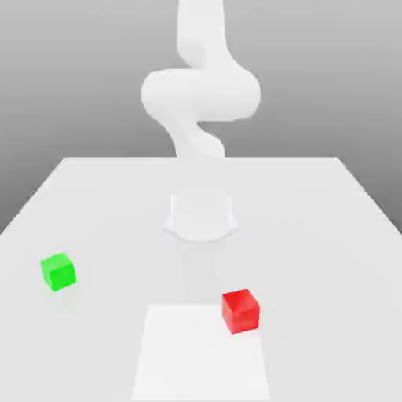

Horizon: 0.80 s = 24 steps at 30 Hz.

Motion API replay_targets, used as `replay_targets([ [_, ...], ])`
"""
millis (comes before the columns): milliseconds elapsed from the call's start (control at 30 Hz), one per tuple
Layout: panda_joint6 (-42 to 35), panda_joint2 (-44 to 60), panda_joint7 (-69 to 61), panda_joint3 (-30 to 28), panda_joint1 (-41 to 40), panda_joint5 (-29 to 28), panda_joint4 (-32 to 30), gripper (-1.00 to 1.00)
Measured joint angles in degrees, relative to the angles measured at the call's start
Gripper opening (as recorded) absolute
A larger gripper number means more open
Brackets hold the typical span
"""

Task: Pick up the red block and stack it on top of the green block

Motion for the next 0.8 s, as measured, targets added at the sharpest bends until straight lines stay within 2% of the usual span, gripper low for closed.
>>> replay_targets([
  [800,22.5,31.8,59.5,21.0,-10.9,5.0,-25.5,0.0],
])
